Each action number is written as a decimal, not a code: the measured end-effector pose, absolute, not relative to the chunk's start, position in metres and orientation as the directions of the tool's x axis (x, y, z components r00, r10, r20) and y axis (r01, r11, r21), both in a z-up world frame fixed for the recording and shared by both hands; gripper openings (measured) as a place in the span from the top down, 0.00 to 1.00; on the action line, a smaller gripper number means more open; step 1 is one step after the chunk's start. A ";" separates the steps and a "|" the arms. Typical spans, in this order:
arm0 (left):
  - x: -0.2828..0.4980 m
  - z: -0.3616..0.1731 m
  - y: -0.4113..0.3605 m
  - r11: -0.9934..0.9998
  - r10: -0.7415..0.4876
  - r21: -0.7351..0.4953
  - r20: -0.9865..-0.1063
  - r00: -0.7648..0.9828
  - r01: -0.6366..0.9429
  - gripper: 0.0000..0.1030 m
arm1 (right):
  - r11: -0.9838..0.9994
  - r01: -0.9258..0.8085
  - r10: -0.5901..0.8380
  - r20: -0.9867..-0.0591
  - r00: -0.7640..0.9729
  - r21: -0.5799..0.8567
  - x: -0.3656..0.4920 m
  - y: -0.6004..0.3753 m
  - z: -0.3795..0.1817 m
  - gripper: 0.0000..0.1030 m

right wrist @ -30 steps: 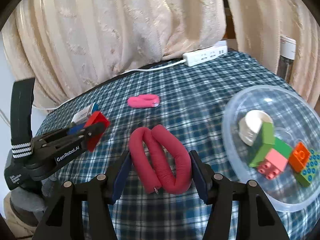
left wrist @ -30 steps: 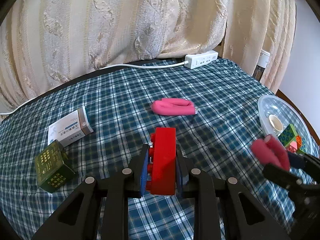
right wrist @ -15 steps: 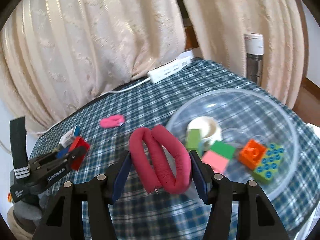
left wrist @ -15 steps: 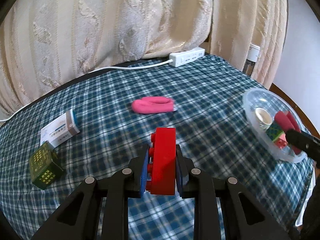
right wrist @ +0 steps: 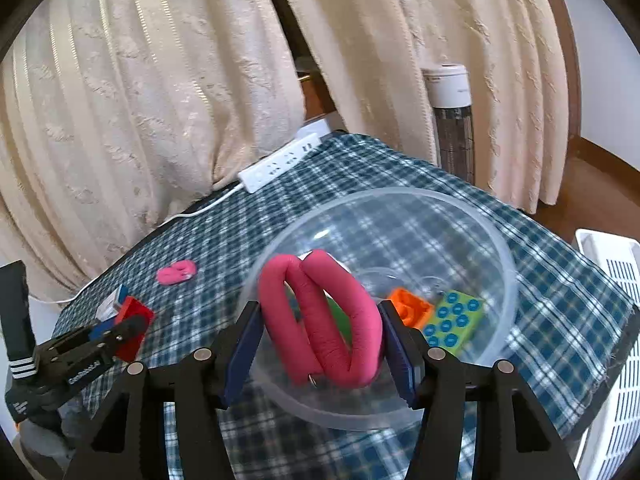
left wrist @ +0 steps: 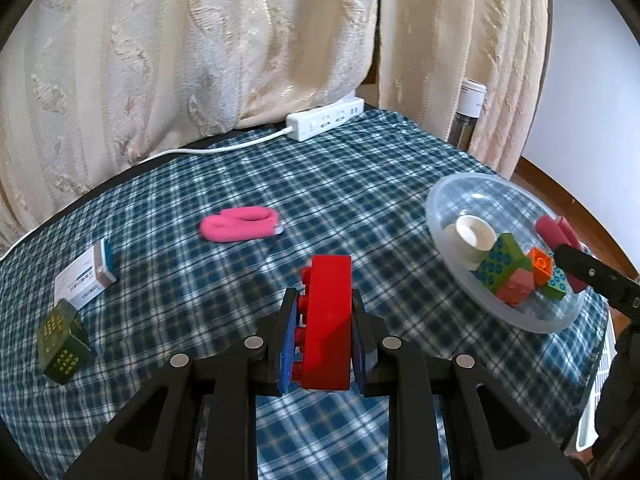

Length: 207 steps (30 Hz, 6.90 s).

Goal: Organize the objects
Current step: 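Carry the red block and pink curler over the clear bowl with both grippers, then lower the red block and pink curler into the bowl and open both grippers, then withdraw both grippers from the bowl toward the remaining items, then grasp the dark green medicine box with the left gripper while the right gripper approaches the pink curler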

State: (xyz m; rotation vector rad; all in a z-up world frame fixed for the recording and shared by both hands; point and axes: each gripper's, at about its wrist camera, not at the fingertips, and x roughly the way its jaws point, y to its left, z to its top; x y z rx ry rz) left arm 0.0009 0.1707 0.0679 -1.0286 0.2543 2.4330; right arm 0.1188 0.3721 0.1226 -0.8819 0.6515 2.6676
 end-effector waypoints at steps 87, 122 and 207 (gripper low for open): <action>-0.005 0.055 0.281 -0.778 0.468 -0.102 -0.753 -0.463 -0.620 0.48 | -0.830 -0.391 0.093 -0.594 -0.799 0.397 0.104 0.439 0.117 0.35; -0.004 0.054 0.270 -0.785 0.477 -0.131 -0.751 -0.456 -0.605 0.34 | -0.836 -0.375 0.075 -0.593 -0.802 0.401 0.105 0.425 0.120 0.35; -0.074 0.034 -0.044 -0.980 -0.107 -0.026 -0.771 -0.628 0.198 0.28 | -0.949 -0.040 -0.181 -0.644 -0.743 0.313 0.009 0.223 0.131 0.19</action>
